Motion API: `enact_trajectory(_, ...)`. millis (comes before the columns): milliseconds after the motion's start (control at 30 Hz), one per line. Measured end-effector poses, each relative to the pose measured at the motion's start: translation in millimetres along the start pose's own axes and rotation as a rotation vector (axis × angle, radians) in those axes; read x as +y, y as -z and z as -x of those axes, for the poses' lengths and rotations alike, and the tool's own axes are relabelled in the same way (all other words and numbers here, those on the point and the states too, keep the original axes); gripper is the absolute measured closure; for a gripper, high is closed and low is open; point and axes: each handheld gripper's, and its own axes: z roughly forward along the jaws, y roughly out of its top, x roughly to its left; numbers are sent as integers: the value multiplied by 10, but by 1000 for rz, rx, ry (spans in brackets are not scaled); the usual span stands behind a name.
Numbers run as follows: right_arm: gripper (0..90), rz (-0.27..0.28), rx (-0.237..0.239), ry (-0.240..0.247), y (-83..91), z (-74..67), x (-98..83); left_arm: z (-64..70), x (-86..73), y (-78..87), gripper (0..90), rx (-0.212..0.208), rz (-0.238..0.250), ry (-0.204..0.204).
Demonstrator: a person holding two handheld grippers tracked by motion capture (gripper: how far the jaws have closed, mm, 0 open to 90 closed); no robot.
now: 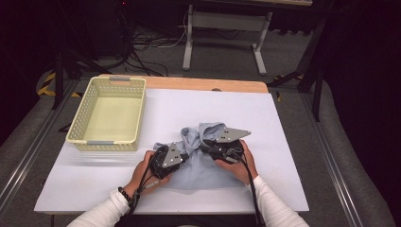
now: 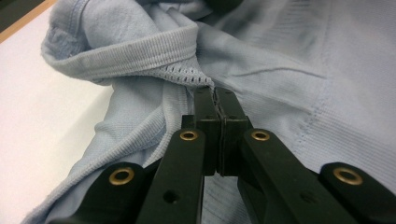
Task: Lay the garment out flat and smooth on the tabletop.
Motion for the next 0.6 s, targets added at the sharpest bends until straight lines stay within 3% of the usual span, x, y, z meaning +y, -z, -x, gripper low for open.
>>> enact_trajectory(67,624,8,17,2,-42,-34,26,0,0,-7,889,-4,0,-1)
enact_trajectory(233,594,19,25,35,-76,-106,93,9,3,-23,890,-8,-14,-16)
enact_trajectory(333,611,47,86,41,-90,-168,135,14,9,-23,890,-7,-8,-14)
enact_trajectory(400,616,5,79,82,-148,-240,145,14,8,-13,890,-12,2,-13)
enact_trajectory(467,627,-43,25,99,-206,-273,139,20,10,-8,890,-11,1,-20)
enact_trajectory(600,720,-36,25,46,-218,-202,94,23,11,16,896,-38,26,-19)
